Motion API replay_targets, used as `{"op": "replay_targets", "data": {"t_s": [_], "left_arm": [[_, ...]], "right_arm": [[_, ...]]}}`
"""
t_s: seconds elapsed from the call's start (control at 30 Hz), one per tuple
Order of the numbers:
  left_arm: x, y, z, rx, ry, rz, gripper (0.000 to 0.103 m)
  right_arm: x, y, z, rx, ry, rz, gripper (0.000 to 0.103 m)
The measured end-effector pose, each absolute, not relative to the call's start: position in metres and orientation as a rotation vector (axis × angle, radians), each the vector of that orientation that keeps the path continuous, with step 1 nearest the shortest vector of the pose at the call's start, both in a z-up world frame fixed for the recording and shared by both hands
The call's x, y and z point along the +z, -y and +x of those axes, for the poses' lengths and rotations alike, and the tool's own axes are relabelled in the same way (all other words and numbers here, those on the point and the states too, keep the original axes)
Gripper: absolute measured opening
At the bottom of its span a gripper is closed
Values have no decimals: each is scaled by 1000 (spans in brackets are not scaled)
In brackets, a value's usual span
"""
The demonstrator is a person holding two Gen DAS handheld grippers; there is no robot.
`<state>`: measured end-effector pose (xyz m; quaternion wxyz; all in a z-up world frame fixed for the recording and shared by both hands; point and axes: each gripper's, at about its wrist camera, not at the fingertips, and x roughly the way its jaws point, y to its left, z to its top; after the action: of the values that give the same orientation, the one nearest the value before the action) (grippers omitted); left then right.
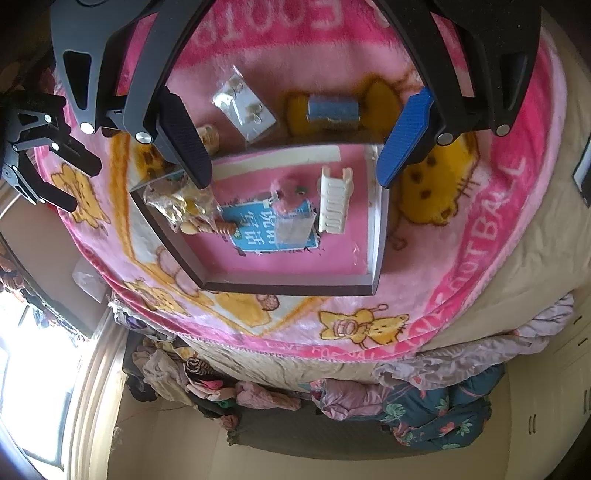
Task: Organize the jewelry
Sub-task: 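Lift both open tools out of the grey box and back away, then grasp the white earring card with left tool while right tool grasps the brown hair comb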
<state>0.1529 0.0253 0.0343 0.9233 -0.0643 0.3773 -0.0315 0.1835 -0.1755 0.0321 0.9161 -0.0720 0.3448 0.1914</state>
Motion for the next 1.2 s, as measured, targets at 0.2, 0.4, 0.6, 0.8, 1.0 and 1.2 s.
{"op": "replay_targets", "data": {"t_s": [0.2,0.4,0.6,0.8,1.0,1.2], "left_arm": [[29,-19,142,-73,-783,-125,82],[24,-14,134,-76,-794,-119,82],[15,-9,125,-79,-809,-120,84],[5,-2,117,-90,-825,-127,85],[-7,7,114,-102,-848,-118,85],[-19,17,114,-107,-874,-103,85]], "right_arm": [[26,181,173,391,-725,-154,92],[17,187,164,382,-747,-146,92],[7,198,155,366,-772,-136,92],[-2,212,147,341,-795,-131,92],[-13,226,143,314,-820,-116,92],[-22,236,138,306,-838,-94,92]]}}
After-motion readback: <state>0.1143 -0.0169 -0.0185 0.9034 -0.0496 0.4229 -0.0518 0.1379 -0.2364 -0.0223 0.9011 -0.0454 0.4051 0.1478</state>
